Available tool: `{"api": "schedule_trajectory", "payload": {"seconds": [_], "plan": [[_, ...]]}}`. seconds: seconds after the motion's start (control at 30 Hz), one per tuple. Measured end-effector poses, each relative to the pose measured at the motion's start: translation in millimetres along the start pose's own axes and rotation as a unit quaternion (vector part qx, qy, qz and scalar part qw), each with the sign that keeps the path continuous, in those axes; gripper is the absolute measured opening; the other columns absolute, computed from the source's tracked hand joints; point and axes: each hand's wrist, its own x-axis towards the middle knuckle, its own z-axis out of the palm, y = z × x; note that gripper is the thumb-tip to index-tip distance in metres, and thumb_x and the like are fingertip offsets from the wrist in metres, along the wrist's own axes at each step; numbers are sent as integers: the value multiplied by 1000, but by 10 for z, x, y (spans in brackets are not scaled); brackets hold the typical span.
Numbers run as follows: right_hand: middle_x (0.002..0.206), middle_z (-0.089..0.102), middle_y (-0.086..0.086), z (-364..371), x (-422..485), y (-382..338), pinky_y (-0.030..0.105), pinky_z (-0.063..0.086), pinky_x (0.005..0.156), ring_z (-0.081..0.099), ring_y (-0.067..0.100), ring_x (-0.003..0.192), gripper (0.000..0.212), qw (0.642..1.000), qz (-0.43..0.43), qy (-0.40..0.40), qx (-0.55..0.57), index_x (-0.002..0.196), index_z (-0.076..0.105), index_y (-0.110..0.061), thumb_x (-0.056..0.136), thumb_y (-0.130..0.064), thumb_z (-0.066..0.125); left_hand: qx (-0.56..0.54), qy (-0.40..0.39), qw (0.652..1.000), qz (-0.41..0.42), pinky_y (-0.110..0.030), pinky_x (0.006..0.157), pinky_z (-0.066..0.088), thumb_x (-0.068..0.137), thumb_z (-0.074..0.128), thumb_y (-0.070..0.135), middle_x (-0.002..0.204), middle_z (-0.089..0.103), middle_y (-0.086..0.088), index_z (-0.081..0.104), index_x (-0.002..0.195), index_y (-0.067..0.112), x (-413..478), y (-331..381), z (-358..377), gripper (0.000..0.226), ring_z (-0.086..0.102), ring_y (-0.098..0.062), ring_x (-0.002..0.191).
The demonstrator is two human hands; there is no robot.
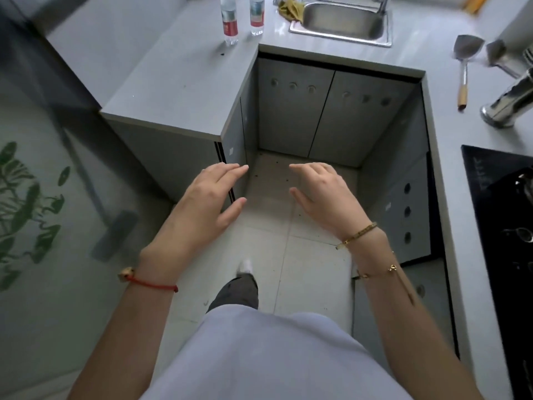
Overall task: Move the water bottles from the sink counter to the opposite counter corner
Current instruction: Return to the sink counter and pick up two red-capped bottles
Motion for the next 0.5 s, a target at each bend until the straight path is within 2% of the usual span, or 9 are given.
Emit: {"api": "schedule_trajectory", "payload": {"seconds": [0.2, 0.5], "plan": [[137, 51, 1, 44, 874, 190, 38, 35, 106, 35, 21, 134, 45, 1000, 7, -13, 2, 137, 42, -19, 94, -30, 48, -1, -8, 1000, -8, -35, 119, 25, 94, 55, 27, 145, 44, 0, 38, 144, 19, 818, -405, 20, 54, 33, -16, 139], [137, 51, -1, -222, 2570, 381, 38, 35, 110, 34, 20, 135, 45, 1000, -4, 2, 10, 137, 42, -19, 95, -31, 49, 28, -5, 1000, 11, -29, 118, 24, 94, 54, 27, 146, 43, 1, 38, 145, 19, 2434, -1024, -278, 54, 34, -15, 138]]}}
